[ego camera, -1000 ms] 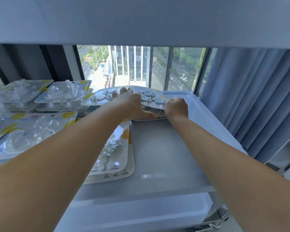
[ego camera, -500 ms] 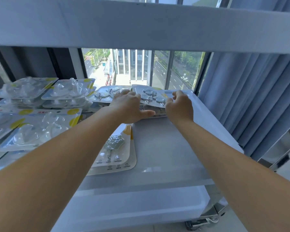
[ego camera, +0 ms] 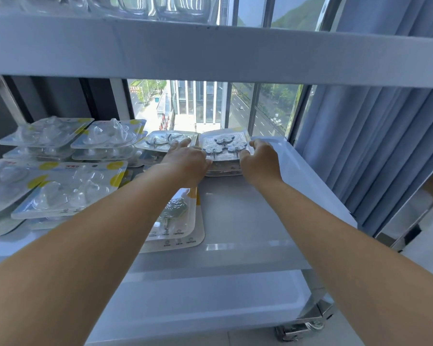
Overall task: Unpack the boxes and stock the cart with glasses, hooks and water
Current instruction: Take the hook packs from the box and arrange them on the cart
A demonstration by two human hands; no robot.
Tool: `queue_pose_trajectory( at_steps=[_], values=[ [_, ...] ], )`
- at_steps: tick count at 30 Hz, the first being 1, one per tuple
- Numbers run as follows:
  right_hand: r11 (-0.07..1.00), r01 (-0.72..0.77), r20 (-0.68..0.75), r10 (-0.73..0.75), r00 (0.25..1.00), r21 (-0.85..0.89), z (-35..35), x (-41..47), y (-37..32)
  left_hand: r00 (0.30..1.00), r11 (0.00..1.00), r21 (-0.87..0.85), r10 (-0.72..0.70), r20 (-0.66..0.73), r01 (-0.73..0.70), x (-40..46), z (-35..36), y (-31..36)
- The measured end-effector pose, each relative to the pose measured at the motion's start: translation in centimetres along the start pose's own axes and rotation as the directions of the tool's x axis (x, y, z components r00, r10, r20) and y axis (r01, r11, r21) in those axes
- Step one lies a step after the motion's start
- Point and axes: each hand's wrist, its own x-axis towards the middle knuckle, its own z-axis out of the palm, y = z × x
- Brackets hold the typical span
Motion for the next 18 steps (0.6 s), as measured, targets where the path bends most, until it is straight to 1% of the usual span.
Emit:
queue_pose_trajectory(
  at_steps=[4, 6, 8, 9, 11, 12, 14, 16, 18],
  values=[
    [1.0, -0.026, -0.006, 0.026, 1.0, -0.003, 0.2, 0.2, 0.7, 0.997, 0.998, -0.042, 0.047, -0.06, -0.049, -0.1, -0.1, 0.3],
    [1.0, -0.021, -0.032, 0.02, 0.999, -0.022, -0.1, -0.1, 0.7, 0.99, 0.995, -0.042, 0.082, -0.111, -0.087, -0.3, -0.2, 0.3],
    [0.996, 0.042, -0.091, -0.05, 0.995, -0.079, -0.6, -0.7, 0.6, 0.981, 0.992, -0.06, 0.1, -0.165, -0.112, -0.7, -0.4, 0.3],
    [0.988, 0.099, -0.123, -0.114, 0.986, -0.122, -0.9, -1.1, 0.4, 0.979, 0.991, -0.079, 0.097, -0.181, -0.113, -0.9, -0.6, 0.3],
    [0.953, 0.229, -0.117, -0.255, 0.96, -0.198, -1.2, -2.7, -0.5, 0.978, 0.985, -0.134, 0.081, -0.192, -0.108, -2.3, -1.0, 0.3],
    [0.929, 0.299, -0.086, -0.323, 0.942, -0.22, -1.1, -3.7, -0.8, 0.976, 0.983, -0.143, 0.083, -0.199, -0.113, -3.0, -1.3, 0.5],
    [0.888, 0.389, 0.057, -0.387, 0.92, -0.244, -1.0, -6.1, -2.9, 0.984, 0.987, -0.139, 0.058, -0.167, -0.082, -5.5, -2.5, 0.2],
    [0.859, 0.447, 0.211, -0.403, 0.891, -0.249, -1.0, -9.2, -5.4, 0.994, 0.993, -0.112, 0.025, -0.108, -0.038, -8.6, -3.5, 0.0],
    [0.848, 0.456, 0.329, -0.363, 0.872, -0.272, -1.9, -12.1, -8.2, 0.999, 0.991, -0.134, 0.017, -0.049, -0.024, -12.5, -5.0, 0.0]
  ],
)
